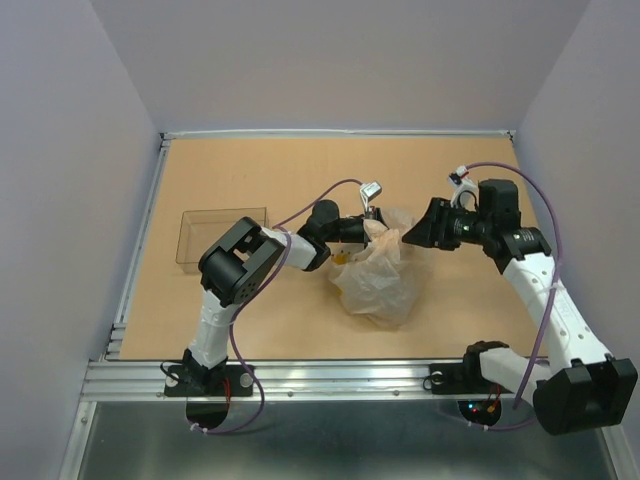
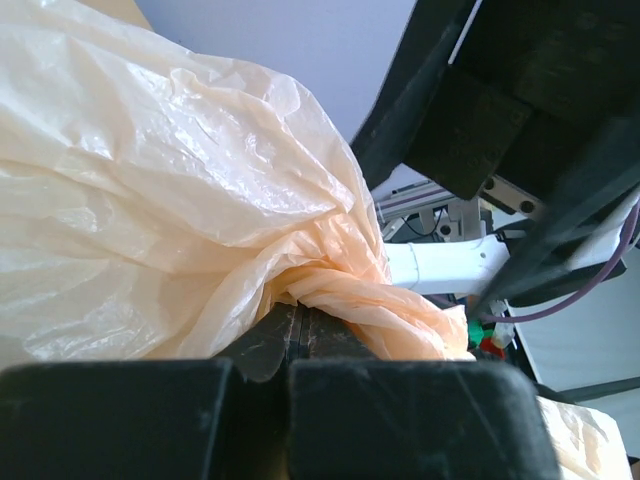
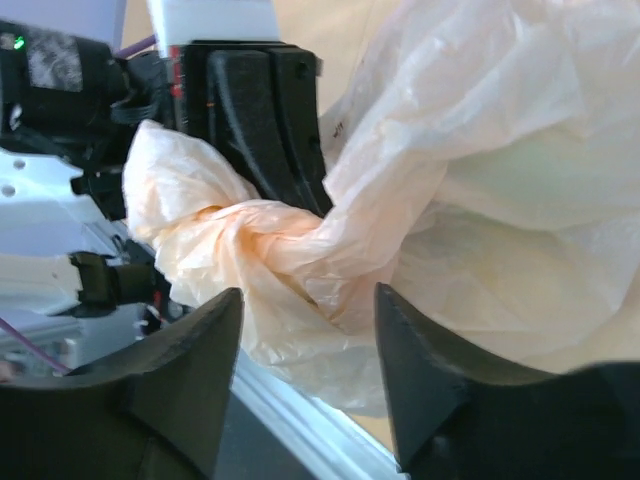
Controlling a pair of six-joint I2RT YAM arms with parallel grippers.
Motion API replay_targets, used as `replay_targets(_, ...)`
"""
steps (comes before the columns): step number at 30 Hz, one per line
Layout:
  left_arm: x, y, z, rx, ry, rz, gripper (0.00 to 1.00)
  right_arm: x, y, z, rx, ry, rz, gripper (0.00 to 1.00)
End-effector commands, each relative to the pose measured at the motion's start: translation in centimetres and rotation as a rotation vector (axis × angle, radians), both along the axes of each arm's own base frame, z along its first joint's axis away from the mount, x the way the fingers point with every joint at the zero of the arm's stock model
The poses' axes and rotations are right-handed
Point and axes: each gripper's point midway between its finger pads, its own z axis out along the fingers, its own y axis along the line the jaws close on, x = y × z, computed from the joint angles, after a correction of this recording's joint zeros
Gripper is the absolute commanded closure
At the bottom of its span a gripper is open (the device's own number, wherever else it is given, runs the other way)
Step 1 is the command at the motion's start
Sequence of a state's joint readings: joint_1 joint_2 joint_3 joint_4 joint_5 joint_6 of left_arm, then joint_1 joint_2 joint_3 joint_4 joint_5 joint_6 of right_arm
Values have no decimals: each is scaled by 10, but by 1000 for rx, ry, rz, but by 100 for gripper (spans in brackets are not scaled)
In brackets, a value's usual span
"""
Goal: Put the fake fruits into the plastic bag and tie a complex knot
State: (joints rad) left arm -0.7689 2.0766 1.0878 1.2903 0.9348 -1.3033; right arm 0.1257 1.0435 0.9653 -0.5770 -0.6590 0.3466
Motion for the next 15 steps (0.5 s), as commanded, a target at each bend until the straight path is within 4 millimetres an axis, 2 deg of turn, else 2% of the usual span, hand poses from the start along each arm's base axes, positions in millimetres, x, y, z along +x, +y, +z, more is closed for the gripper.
replay_targets(1,-10,5,52,-155,-174,-12,100,-4,2,-23,12,111,-11,46)
replay_targets(8,-13,6,51,-161,-172,-18,100,9,14,-21,116,63,-3,53)
replay_targets(15,-22,-1,54,-179,-167,-43,100,19,31,-18,235,49,17,52)
